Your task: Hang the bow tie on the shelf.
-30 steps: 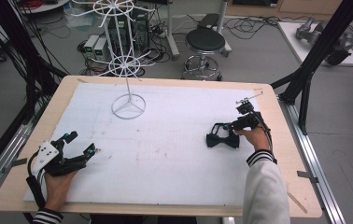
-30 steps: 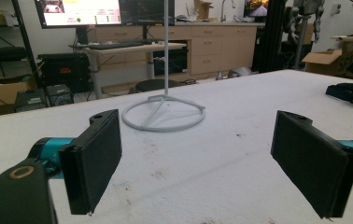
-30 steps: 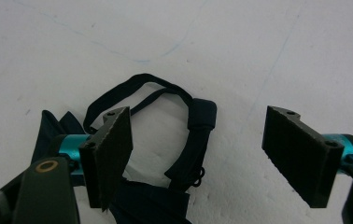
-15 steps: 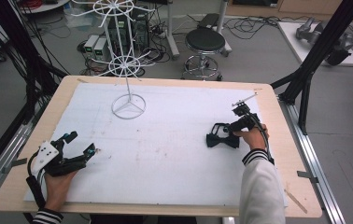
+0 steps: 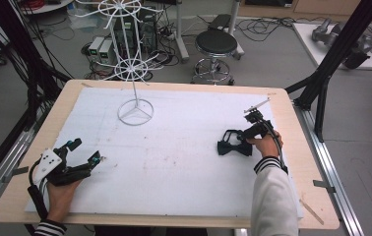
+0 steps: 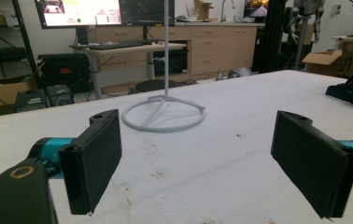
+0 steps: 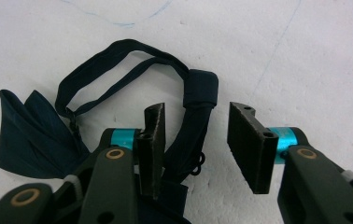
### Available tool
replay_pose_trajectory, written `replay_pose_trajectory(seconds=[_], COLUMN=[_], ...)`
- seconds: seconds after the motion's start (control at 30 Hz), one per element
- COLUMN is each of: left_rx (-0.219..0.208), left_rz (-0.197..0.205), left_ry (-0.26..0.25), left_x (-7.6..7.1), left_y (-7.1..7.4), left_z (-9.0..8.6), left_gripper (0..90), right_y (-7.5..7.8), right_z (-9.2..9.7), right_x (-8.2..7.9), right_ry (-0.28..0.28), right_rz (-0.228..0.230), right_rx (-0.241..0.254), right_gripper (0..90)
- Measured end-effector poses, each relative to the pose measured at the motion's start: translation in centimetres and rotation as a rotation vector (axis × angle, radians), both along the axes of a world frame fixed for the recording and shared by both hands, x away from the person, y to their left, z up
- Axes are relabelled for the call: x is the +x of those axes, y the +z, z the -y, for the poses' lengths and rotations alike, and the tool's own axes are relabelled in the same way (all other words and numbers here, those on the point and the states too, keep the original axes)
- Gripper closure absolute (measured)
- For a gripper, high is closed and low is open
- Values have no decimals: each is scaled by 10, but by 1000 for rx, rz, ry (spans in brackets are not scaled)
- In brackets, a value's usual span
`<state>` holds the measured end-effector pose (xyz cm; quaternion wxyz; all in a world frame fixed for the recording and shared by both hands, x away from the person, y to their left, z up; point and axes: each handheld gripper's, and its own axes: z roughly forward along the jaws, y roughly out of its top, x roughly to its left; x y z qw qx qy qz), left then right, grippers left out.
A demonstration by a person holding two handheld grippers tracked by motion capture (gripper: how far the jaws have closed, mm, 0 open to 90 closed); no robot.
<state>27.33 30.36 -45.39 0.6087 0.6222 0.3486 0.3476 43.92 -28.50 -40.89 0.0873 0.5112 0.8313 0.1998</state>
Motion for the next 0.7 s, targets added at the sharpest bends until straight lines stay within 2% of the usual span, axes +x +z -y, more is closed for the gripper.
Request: replay_pose_trajectory(seconds=[0.3, 0.37, 0.43, 0.53, 0.7], left_rx=[1, -1, 0, -2, -1], left_rz=[1, 1, 1, 0, 2], left_ry=[-2, 0, -1, -1, -2], left_x=[0, 0, 0, 0, 0], left_y=[0, 0, 0, 0, 0], left_z=[0, 0, 0, 0, 0], left_gripper=[168, 168, 168, 168, 168], right_y=[-3, -3, -4, -4, -3], right_z=[-1, -2, -2, -3, -6], right_x=[2, 2, 3, 3, 3], right_ry=[7, 2, 8, 14, 24], right_rz=[-17, -26, -25, -35, -31], right_rx=[-4, -6, -8, -10, -20], right_gripper=[635, 693, 713, 813, 868])
